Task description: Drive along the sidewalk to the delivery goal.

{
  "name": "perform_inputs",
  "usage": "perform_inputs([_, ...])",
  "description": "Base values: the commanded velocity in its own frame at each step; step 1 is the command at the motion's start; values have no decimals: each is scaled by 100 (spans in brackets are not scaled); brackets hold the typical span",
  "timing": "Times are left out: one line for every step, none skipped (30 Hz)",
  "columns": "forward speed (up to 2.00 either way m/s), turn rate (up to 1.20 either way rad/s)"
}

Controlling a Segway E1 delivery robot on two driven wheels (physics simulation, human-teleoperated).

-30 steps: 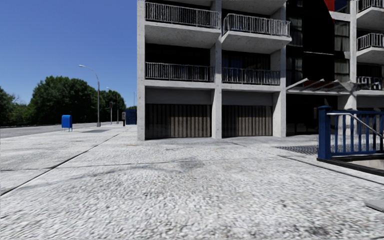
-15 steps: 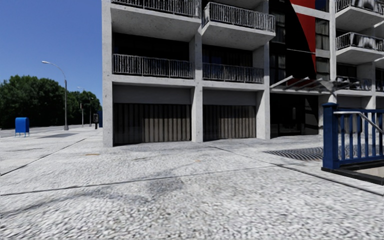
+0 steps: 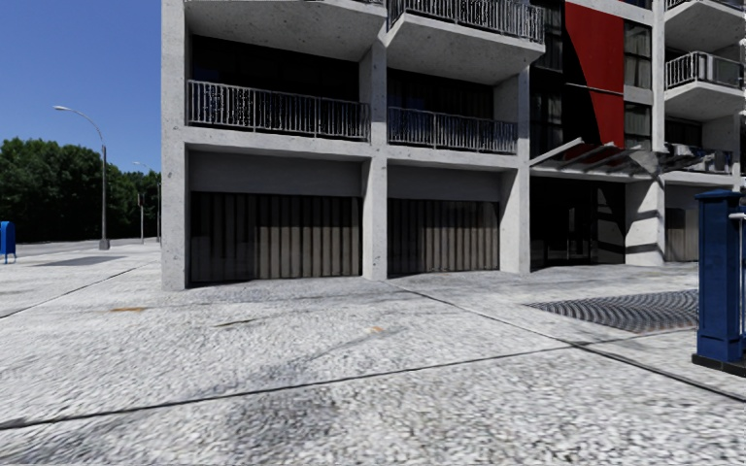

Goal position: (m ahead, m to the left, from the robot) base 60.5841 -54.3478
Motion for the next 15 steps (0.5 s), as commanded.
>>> perform_inputs([154, -22])
perform_inputs([154, -22])
perform_inputs([154, -22])
perform_inputs([154, -22])
perform_inputs([154, -22])
perform_inputs([154, -22])
perform_inputs([154, -25])
perform_inputs([154, -34])
perform_inputs([154, -40])
perform_inputs([151, -41])
perform_inputs([151, -41])
perform_inputs([149, -42])
perform_inputs([148, -42])
perform_inputs([147, -42])
perform_inputs([147, -42])
